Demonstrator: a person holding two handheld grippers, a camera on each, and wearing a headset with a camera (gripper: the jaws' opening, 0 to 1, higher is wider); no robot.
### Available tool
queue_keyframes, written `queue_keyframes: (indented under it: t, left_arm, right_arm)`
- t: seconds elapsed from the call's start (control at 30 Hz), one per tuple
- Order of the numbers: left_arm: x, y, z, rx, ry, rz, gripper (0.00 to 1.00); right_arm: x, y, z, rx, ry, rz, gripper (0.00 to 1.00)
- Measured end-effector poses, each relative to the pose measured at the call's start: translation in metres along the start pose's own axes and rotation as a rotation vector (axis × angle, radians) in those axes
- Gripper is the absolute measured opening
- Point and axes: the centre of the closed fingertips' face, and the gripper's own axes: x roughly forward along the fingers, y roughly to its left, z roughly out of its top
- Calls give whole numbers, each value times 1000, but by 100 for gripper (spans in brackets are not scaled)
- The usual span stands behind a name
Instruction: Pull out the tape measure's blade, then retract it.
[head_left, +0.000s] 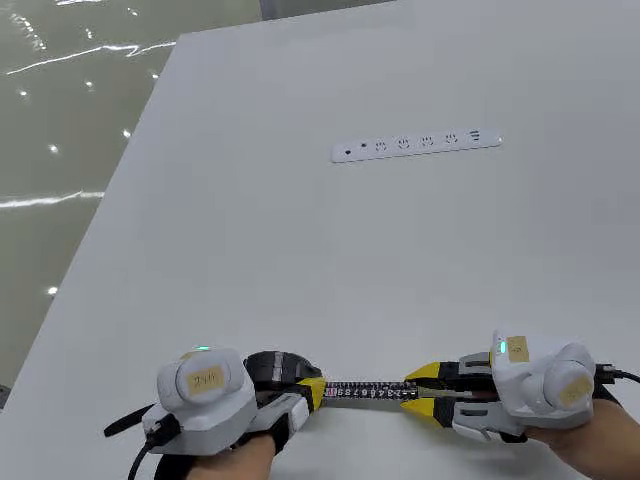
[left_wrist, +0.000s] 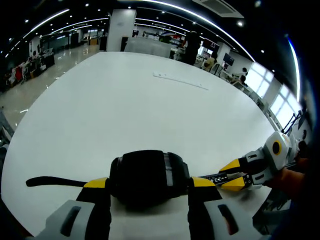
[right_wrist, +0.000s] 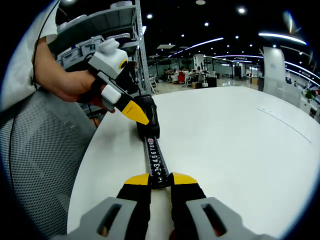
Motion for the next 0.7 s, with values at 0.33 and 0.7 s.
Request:
queue_keyframes:
  t: [0.33,0.7]
  left_arm:
    - [0,1,-2,10,44,9,57]
    - [1,0,-1,14,35,1,56]
  right_arm:
    - [0,-1,0,-1,-8,-2,13]
    - [14,4,10,-10,-27,11,13]
